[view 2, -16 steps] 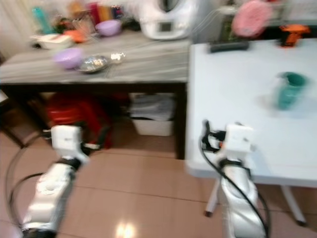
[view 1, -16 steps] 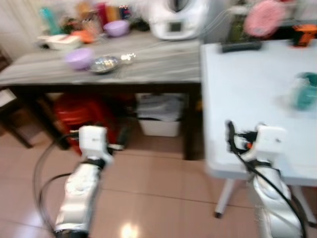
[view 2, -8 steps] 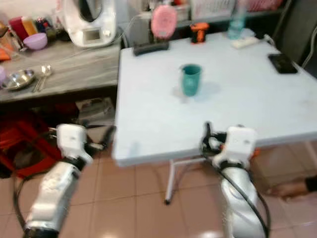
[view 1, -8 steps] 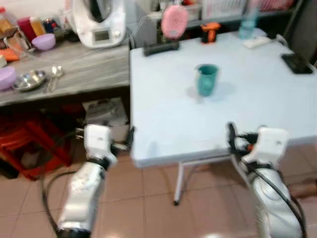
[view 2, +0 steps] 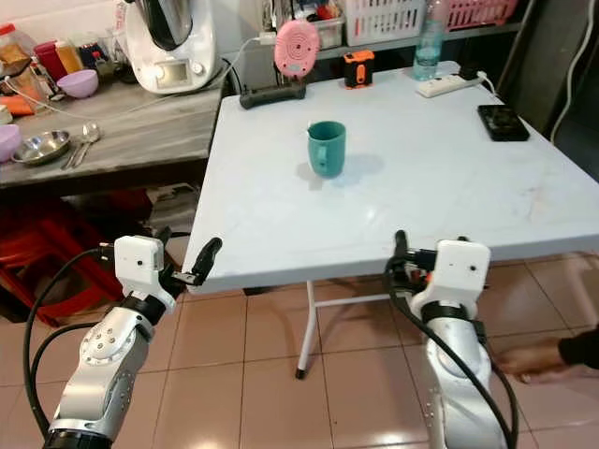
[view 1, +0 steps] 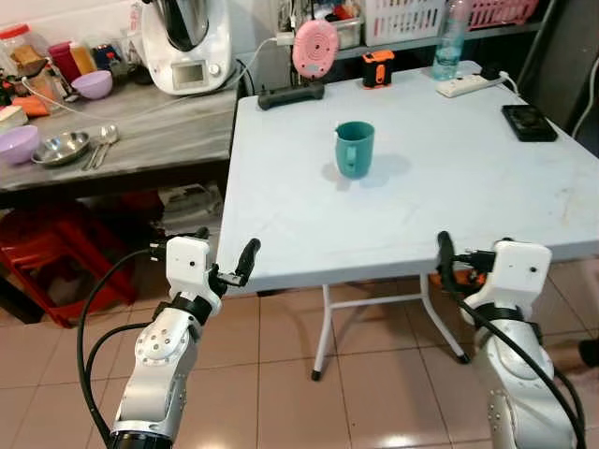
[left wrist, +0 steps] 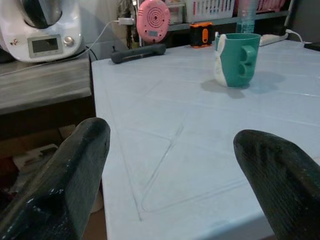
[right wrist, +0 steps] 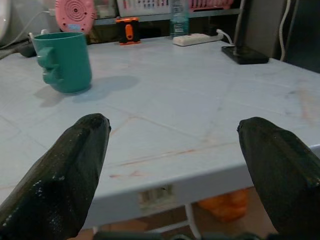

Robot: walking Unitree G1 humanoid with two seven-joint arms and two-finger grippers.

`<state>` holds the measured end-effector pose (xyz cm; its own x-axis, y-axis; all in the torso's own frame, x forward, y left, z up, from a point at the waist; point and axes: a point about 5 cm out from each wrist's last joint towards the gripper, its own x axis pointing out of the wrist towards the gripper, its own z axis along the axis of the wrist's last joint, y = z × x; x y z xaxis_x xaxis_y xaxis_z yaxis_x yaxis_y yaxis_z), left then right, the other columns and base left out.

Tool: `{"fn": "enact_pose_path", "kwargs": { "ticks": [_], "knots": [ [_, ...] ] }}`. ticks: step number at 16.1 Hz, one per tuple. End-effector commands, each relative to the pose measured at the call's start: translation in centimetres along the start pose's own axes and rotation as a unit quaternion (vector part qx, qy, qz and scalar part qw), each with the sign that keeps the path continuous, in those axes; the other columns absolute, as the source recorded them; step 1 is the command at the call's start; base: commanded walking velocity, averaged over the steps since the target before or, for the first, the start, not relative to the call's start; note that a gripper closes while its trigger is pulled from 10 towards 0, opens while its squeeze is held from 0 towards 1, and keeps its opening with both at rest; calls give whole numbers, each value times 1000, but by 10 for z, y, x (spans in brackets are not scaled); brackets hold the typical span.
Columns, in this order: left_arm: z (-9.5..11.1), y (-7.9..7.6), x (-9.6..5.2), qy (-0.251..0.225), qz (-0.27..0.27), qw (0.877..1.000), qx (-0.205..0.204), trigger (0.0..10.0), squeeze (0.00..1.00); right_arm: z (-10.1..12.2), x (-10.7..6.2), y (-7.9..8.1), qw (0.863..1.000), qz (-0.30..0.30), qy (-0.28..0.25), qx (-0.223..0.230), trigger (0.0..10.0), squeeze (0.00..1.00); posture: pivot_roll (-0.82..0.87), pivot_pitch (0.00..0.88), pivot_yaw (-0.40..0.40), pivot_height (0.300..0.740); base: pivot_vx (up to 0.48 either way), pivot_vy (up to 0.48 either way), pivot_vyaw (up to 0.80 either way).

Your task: Setting the table

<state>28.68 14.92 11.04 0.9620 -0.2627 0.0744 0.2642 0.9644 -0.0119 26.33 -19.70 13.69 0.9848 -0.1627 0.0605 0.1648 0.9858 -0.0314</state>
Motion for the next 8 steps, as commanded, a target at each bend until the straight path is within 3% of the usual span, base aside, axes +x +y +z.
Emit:
{"fn": "enact_pose_path", "kwargs": {
  "ticks": [1,3,8],
  "knots": [
    [2,9,-3,-3,10,1000,6,10000,0,6,0,8,1000,14,-15,6,10000,0,-130,50,117,740,240,0,538],
    [1,8,-4,-2,11,1000,4,10000,0,6,0,8,1000,14,-15,5,10000,0,-131,51,114,740,272,0,519],
    [-1,4,-5,-3,5,1000,-3,10000,0,6,0,8,1000,17,-13,5,10000,0,-134,51,107,740,316,0,0]
  ]
}}
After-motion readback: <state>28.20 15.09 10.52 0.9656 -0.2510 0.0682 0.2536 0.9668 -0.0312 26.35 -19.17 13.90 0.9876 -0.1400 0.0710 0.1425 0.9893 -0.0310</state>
